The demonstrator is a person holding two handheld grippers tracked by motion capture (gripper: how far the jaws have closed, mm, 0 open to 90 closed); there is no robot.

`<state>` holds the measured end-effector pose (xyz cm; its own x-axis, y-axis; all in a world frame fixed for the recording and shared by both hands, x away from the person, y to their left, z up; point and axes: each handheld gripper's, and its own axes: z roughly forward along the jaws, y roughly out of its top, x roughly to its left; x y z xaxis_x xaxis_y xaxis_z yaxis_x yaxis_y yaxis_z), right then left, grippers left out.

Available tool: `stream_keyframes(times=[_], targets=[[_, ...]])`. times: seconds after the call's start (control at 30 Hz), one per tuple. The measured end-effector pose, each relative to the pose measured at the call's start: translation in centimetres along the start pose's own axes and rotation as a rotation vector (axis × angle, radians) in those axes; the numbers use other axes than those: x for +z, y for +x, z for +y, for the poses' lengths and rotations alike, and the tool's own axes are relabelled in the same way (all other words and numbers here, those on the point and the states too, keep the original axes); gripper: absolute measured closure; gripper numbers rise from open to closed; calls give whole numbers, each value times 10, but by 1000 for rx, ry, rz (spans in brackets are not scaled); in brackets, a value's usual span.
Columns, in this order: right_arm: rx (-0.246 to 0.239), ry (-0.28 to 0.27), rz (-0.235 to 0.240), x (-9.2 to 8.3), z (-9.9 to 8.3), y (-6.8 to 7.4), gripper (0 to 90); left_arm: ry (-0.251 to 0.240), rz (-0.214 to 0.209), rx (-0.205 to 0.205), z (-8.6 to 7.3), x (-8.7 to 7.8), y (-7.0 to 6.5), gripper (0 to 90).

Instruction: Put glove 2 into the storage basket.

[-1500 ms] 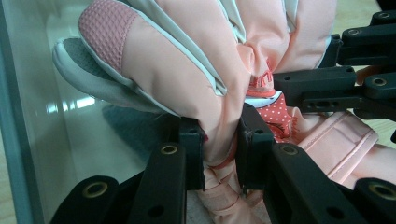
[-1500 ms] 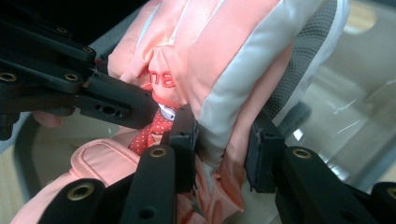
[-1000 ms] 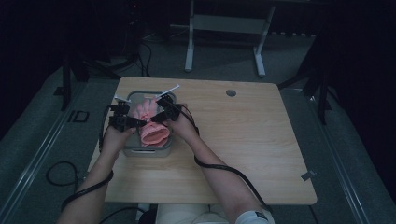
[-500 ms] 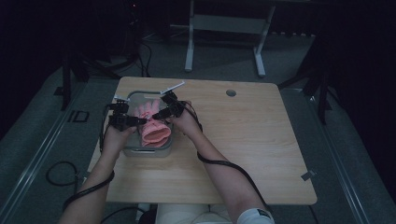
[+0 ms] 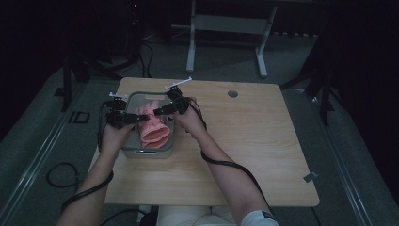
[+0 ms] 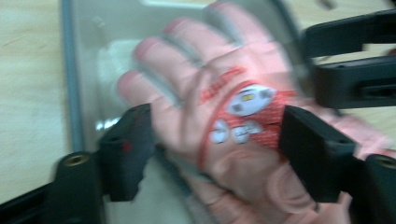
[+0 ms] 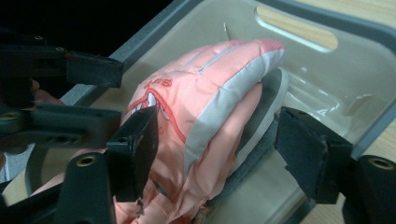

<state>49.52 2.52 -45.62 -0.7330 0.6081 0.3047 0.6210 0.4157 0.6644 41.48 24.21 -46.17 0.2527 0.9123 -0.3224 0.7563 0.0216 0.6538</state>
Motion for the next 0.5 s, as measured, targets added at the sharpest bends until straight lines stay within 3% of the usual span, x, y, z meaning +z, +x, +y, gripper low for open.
stream_keyframes(times=[0.1, 0.23, 0.47, 0.5], targets=[[2, -24, 43, -7, 0, -1, 255, -30, -15, 29, 0, -6, -7, 176], [0, -54, 60, -20, -3, -4, 215, -48, -13, 79, 0, -10, -19, 114], [-43, -85, 48, -35, -9, -2, 184, -57, -86, 132, -1, -18, -38, 13], [-53, -91, 49, -38, -11, -3, 183, -64, -83, 174, -2, -20, -48, 13]])
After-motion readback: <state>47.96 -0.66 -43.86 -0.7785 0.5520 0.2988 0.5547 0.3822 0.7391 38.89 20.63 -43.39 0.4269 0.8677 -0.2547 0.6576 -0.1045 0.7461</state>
